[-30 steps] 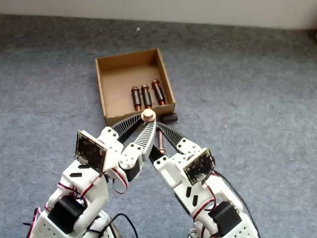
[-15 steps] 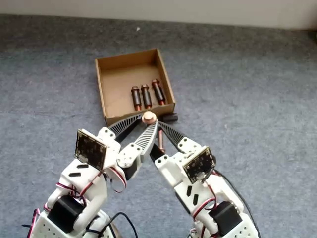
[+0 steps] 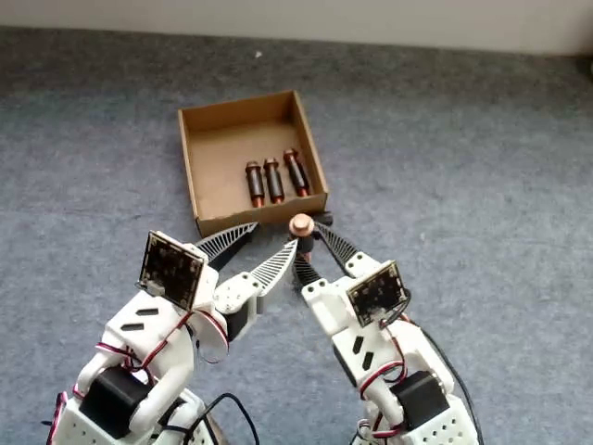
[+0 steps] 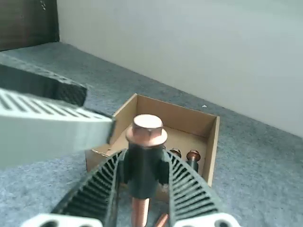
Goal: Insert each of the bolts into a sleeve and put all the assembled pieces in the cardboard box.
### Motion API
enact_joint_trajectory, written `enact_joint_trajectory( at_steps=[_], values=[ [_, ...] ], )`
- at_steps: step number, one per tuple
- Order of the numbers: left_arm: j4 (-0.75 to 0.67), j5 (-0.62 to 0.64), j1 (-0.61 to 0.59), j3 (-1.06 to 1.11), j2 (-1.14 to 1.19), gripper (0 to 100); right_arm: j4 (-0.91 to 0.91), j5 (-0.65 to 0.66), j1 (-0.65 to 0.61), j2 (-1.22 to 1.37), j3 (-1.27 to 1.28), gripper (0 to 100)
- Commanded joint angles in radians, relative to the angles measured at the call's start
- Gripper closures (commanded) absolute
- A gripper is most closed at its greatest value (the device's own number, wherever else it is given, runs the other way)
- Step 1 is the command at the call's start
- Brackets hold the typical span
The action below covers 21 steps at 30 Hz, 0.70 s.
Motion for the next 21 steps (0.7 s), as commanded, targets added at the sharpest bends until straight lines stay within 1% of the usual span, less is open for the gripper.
enact_joint_trajectory(
  at_steps=[1, 3, 5, 7, 11, 13, 15, 21],
  values=[
    [0.002, 0.005, -0.004, -0.051, -0.007, 80, -0.022, 0.005, 0.064, -0.018, 0.013, 99.3],
    [0.003, 0.005, -0.005, -0.084, -0.007, 80, -0.022, 0.008, 0.088, -0.018, 0.044, 99.3],
    [0.003, 0.005, -0.035, -0.119, -0.007, 80, -0.022, 0.008, 0.099, -0.018, 0.07, 99.3],
    [0.002, 0.002, -0.085, -0.15, -0.007, 85, -0.022, 0.008, 0.099, -0.018, 0.085, 99.3],
    [0.008, -0.141, -0.174, -0.153, -0.007, 94, -0.022, 0.008, 0.099, -0.012, 0.088, 99.3],
    [0.02, -0.201, -0.219, -0.125, -0.007, 99, -0.022, 0.008, 0.099, -0.012, 0.09, 99.3],
    [0.032, -0.227, -0.275, -0.084, -0.007, 99, -0.022, 0.008, 0.099, -0.01, 0.09, 99.3],
    [0.029, -0.235, -0.456, 0.097, -0.007, 99, -0.019, 0.008, 0.101, -0.01, 0.094, 99.3]
  ],
)
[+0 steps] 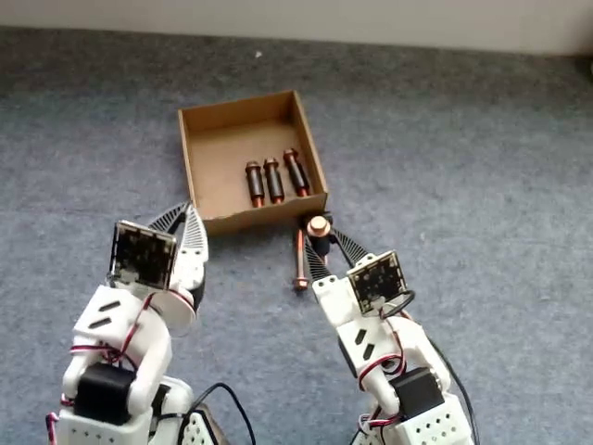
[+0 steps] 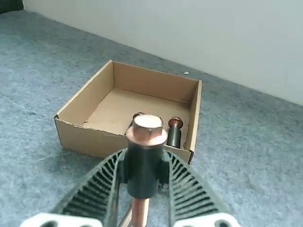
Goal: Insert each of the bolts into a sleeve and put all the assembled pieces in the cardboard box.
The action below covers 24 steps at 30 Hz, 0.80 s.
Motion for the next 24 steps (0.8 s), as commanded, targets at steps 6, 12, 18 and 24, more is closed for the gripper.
enact_joint_trajectory(
  at_steps=[6, 12, 18, 24],
  values=[
    [-0.075, -0.023, -0.206, 0.277, 0.004, 99, -0.021, 0.008, 0.013, -0.01, 0.007, 99.3],
    [-0.187, -0.023, -0.239, 0.458, 0.004, 99, -0.019, 0.008, 0.013, -0.01, 0.004, 99.3],
    [-0.267, -0.075, -0.262, 0.515, 0.004, 99, 0.047, 0.011, 0.013, -0.008, -0.005, 99.3],
    [-0.267, -0.086, -0.245, 0.515, 0.004, 99, 0.107, 0.071, 0.007, 0.033, -0.125, 99.3]
  ],
)
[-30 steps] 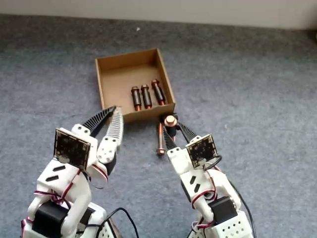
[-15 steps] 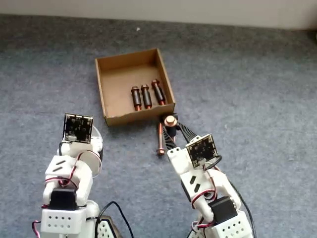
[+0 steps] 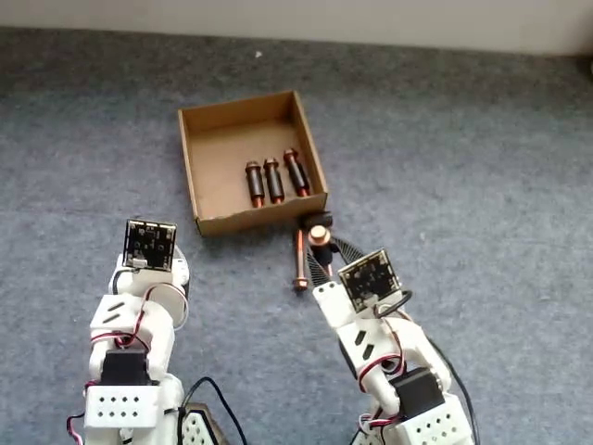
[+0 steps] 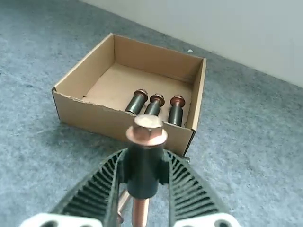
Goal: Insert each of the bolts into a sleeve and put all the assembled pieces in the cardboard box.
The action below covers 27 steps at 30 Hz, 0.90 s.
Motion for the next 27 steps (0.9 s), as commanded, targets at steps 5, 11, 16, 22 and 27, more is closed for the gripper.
enact_joint_trajectory(
  at_steps=[5, 11, 16, 22, 27],
  values=[
    [-0.023, -0.018, 0.005, 0.03, -0.008, 99, -0.005, 0.026, 0.005, 0.302, -0.292, 99.3],
    [-0.023, -0.018, 0.002, 0.03, -0.008, 99, -0.054, 0.025, 0.004, 0.751, -0.604, 99.3],
    [-0.023, -0.018, 0.001, 0.03, -0.008, 99, -0.24, 0.017, 0.004, 1.064, -0.759, 99.3],
    [-0.023, -0.018, 0.001, 0.03, -0.008, 99, -0.456, 0.018, -0.047, 1.379, -0.875, 99.3],
    [-0.023, -0.018, 0.001, 0.03, -0.008, 99, -0.616, 0.023, -0.068, 1.621, -1.012, 99.3]
  ],
)
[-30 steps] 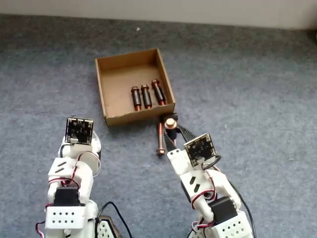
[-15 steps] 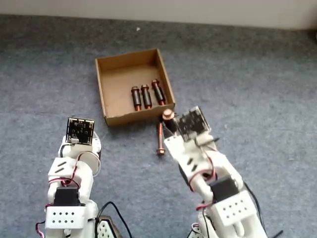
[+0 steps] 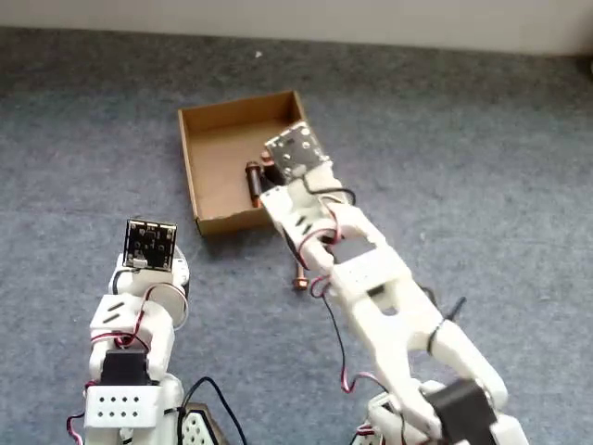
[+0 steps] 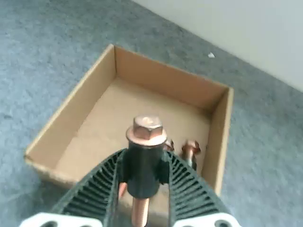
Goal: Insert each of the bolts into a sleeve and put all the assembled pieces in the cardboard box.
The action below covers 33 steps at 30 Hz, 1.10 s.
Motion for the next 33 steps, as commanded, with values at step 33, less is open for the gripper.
enact_joint_trajectory(
  at_steps=[33],
  values=[
    [-0.02, -0.014, -0.001, 0.028, -0.008, 99, 0.727, 0.015, 0.03, 0.015, -0.343, 83.5]
  ],
)
